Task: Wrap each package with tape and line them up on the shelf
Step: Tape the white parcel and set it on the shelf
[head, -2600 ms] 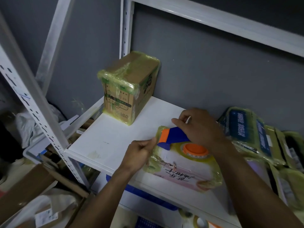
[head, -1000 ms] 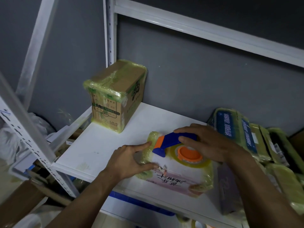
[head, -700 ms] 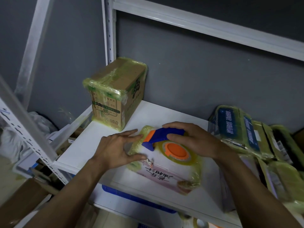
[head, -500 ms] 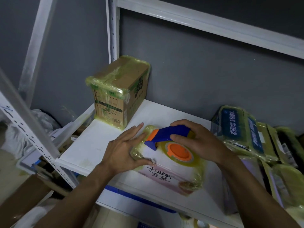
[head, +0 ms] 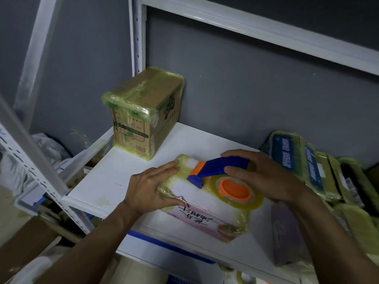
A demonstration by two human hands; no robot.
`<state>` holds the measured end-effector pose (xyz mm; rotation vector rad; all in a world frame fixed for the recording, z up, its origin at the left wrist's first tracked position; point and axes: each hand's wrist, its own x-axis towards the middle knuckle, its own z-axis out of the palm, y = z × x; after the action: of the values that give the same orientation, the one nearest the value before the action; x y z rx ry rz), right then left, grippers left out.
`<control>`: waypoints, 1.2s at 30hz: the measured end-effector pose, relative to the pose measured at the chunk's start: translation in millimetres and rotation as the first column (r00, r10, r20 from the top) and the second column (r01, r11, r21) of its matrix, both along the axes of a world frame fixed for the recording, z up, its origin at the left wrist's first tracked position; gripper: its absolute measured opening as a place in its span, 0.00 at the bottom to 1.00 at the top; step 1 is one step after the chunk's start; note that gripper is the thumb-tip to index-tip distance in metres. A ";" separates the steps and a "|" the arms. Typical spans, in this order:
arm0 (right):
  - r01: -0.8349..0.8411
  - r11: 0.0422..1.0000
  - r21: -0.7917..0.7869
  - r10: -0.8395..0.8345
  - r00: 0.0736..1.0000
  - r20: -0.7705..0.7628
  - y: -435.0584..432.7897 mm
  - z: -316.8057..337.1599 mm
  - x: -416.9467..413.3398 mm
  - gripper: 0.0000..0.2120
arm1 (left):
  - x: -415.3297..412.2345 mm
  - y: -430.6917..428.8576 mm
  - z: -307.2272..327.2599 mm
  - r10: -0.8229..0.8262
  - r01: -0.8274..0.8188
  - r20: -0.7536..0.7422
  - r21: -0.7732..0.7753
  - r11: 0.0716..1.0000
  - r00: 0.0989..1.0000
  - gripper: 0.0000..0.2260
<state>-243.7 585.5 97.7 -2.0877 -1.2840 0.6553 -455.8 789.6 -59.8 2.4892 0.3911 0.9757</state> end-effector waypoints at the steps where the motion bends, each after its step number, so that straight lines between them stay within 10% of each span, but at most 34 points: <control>1: -0.006 1.000 -0.008 0.006 1.000 0.012 -1.0 -0.6 -0.2 0.14 | 0.0 0.1 0.2 -0.005 0.005 -0.008 -0.005 1.000 1.000 0.41; 24: -0.014 0.997 0.080 0.023 0.993 -0.112 34.1 -25.8 -17.4 0.19 | -15.2 -0.8 21.8 0.069 -0.063 -0.224 0.034 0.997 0.972 0.43; 36: -0.011 0.998 0.060 0.015 0.997 -0.078 34.8 -20.2 -17.7 0.15 | -8.3 -13.5 5.5 0.266 -0.256 -0.129 0.090 0.963 0.955 0.19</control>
<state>-261.5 620.2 77.5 -1.9873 -1.2588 0.6898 -464.1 776.0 -54.3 2.6268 0.7592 0.9286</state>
